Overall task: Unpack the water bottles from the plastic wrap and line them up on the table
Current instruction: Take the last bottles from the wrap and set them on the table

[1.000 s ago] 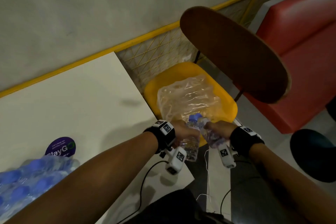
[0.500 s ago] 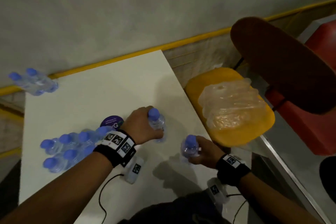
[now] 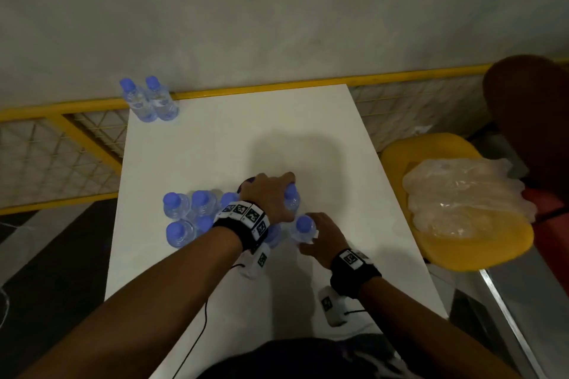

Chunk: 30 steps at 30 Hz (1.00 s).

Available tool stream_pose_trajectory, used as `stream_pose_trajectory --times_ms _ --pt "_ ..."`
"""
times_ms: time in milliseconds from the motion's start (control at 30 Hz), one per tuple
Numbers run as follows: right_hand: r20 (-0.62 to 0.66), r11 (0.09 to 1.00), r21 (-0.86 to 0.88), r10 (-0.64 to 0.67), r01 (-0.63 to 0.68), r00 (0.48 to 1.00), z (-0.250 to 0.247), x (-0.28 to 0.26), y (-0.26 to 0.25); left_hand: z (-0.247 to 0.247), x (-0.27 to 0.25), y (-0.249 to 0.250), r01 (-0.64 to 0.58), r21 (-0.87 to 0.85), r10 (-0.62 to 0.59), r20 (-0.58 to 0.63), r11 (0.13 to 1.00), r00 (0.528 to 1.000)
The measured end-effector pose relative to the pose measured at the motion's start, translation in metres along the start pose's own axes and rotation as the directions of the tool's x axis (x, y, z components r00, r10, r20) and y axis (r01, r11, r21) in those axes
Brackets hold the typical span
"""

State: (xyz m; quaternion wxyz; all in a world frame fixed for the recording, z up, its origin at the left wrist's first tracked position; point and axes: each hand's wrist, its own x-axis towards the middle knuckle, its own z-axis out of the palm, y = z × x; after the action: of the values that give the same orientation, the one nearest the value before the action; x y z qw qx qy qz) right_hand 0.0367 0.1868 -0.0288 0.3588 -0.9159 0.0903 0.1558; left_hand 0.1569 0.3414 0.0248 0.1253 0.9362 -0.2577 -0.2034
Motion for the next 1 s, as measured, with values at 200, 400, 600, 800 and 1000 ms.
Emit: stream_pose_trajectory --times_ms 200,400,600,800,1000 --pt "-0.045 0.994 0.091 0.057 -0.053 0.997 0.022 -0.001 -0.009 0.014 0.004 -0.014 -0.050 0.041 0.047 0.063 0.998 0.997" --pt "-0.043 0.991 0.111 0.086 -0.081 0.995 0.033 0.014 -0.001 0.014 0.016 -0.019 -0.031 0.018 0.028 0.164 0.999 0.986" --pt "-0.033 0.994 0.085 0.073 -0.070 0.997 0.035 0.030 0.010 0.014 0.021 -0.028 -0.003 -0.039 0.010 0.188 0.999 0.982" --pt "-0.004 0.995 0.077 0.059 -0.059 0.998 0.034 0.038 0.013 0.019 0.012 -0.031 -0.021 -0.036 0.024 0.073 0.999 0.997" --pt "0.048 0.994 0.080 0.066 -0.070 0.997 0.021 0.034 -0.005 0.018 0.004 -0.031 -0.036 -0.046 0.039 0.056 0.998 0.998"
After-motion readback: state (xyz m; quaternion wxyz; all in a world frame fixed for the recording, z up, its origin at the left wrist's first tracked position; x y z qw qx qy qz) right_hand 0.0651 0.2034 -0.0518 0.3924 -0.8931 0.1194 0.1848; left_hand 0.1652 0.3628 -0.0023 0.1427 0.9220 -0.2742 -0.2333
